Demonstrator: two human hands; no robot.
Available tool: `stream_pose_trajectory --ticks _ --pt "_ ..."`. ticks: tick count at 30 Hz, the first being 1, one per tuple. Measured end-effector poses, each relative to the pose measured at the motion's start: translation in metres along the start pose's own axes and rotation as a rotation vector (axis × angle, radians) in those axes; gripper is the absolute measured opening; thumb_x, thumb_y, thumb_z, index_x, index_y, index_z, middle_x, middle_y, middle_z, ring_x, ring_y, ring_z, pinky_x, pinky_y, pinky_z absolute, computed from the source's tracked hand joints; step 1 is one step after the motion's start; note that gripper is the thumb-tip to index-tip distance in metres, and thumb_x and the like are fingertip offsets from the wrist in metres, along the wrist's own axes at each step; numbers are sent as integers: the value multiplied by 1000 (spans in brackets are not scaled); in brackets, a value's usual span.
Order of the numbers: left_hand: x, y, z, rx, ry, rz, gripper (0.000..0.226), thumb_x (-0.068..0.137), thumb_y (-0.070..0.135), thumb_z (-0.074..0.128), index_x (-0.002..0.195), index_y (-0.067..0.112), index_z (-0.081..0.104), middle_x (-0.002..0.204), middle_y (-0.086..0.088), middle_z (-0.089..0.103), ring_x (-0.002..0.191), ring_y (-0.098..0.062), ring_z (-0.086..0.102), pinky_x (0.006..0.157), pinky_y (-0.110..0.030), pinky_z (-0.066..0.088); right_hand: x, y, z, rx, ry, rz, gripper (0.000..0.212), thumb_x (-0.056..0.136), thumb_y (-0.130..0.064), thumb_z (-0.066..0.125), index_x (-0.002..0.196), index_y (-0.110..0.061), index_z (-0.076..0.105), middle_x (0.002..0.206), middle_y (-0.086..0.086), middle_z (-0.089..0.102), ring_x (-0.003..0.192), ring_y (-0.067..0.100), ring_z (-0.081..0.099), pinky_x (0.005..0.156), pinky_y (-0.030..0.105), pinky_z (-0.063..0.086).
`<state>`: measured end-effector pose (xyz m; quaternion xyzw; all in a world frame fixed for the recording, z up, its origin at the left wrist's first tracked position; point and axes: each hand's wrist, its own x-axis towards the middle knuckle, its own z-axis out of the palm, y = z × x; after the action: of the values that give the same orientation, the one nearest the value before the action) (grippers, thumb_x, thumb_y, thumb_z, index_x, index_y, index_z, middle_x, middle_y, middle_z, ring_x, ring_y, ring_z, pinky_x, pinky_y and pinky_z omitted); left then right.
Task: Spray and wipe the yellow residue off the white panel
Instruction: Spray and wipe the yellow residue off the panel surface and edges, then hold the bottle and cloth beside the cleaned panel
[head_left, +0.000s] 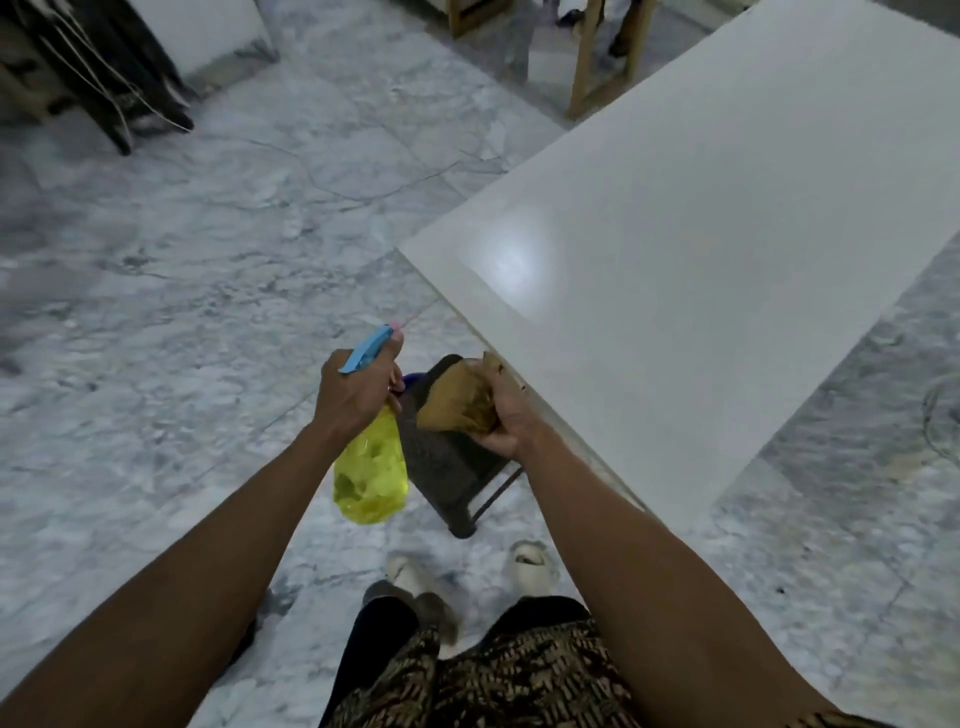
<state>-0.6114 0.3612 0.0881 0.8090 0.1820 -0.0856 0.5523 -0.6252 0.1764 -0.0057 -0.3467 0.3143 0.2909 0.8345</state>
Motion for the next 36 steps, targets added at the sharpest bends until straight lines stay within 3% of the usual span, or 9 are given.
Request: stream_pose_trajectory --ticks 6,10,12,15,19,25,29,33,36 --pt "73 -20 -65 -50 59 -34 50 100 45 70 72 4 72 69 -15 71 56 -22 67 51 -33 60 69 7 74 56 10 2 27 96 -22 58 117 -6 64 105 12 72 88 23 71 68 32 59" --pt "147 -24 -108 -38 25 3 37 100 43 70 81 12 74 73 -13 71 52 -13 66 52 -32 60 130 3 130 134 71 -106 33 96 -27 57 120 -6 65 104 12 73 83 23 72 68 32 59" --pt "180 -20 -129 -28 4 42 22 101 40 69 85 26 73 74 -10 70 52 -7 65 54 -34 61 160 1 162 158 92 -166 33 85 -31 66 108 -6 68 99 13 69 83 23 67 73 33 55" --pt "233 -6 -156 22 -59 84 23 102 38 68 106 18 78 77 -10 70 54 -11 65 47 -23 55 191 -10 209 238 96 -257 19 88 -25 57 79 -8 59 72 7 59 59 18 57 54 29 49" --pt "298 25 -165 71 -115 148 24 101 47 67 89 27 72 77 -7 71 53 -12 66 54 -26 60 216 -38 238 305 154 -342 29 97 -24 40 94 -10 64 79 5 65 70 20 61 61 29 53" --pt "368 84 -106 32 -335 305 16 103 43 65 90 38 71 79 -8 70 56 -2 66 69 -40 66 230 -112 219 309 233 -616 28 90 -16 34 65 -16 46 66 2 46 54 18 44 58 31 33" --pt "400 121 -43 17 -516 325 38 106 46 59 106 11 75 80 -10 75 67 -13 72 60 -19 55 238 -148 182 427 288 -784 30 93 -17 31 64 -22 32 62 -3 35 46 13 30 50 24 27" --pt "422 152 22 46 -721 411 27 107 51 53 100 30 69 78 2 77 67 4 70 63 -12 48 247 -184 145 556 478 -962 22 88 -15 35 68 -23 31 62 -4 27 47 13 22 48 23 20" --pt "437 170 65 53 -870 464 11 107 50 54 98 49 61 78 10 76 68 0 66 66 -20 49 244 -199 132 524 677 -1047 25 83 -7 36 66 -18 21 65 3 13 49 16 8 52 33 7"
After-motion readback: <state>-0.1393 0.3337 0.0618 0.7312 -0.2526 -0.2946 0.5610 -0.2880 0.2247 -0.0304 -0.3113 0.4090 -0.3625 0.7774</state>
